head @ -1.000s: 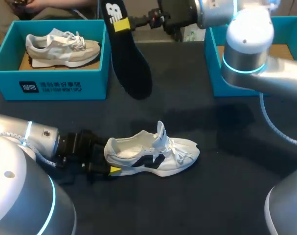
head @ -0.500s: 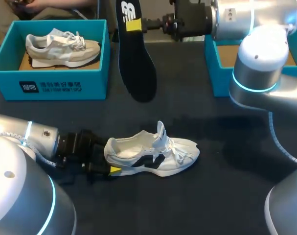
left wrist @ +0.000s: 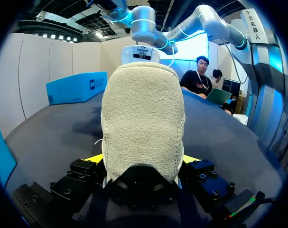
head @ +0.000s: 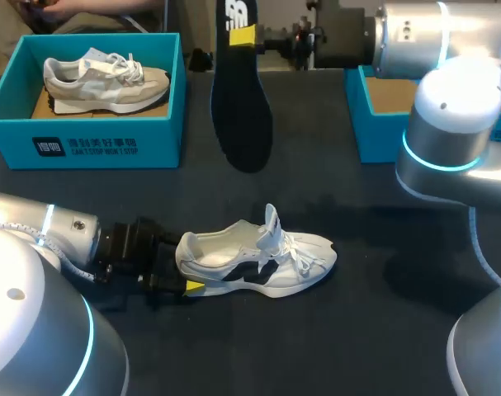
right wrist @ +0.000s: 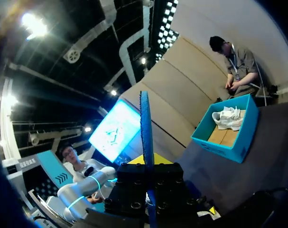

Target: Take the shoe out of the shoebox, open the shoe tongue, remove and reinsert the insole, then place the shoe into the shoebox

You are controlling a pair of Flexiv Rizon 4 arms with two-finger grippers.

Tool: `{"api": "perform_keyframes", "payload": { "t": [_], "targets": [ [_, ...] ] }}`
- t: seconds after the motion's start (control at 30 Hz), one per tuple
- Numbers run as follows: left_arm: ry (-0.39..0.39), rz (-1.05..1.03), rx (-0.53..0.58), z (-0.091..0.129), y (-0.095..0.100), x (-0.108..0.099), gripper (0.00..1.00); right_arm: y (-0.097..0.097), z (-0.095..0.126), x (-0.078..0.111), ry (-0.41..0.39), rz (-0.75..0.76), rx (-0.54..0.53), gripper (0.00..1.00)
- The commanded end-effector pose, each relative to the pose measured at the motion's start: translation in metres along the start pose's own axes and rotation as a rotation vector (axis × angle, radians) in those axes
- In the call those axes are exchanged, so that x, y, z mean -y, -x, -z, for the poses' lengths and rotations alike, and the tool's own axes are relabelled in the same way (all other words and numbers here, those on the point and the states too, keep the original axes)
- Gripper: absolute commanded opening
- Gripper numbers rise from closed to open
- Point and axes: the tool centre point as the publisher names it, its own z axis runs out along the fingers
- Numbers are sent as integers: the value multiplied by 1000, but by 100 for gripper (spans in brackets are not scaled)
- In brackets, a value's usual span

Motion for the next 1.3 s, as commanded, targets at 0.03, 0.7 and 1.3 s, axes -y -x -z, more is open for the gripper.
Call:
{"api": "perform_keyframes", "payload": {
  "t": [0.03,0.7,1.3],
  "targets": [
    [3,0,-1,-1,0,0,0,-19,17,1,-11,-31,22,0],
    [3,0,-1,-1,0,0,0,-79,43,-6,-110,-191,-15,0],
    [3,0,-1,-1,0,0,0,-124,54,39,-66,-258,53,0]
  ]
}}
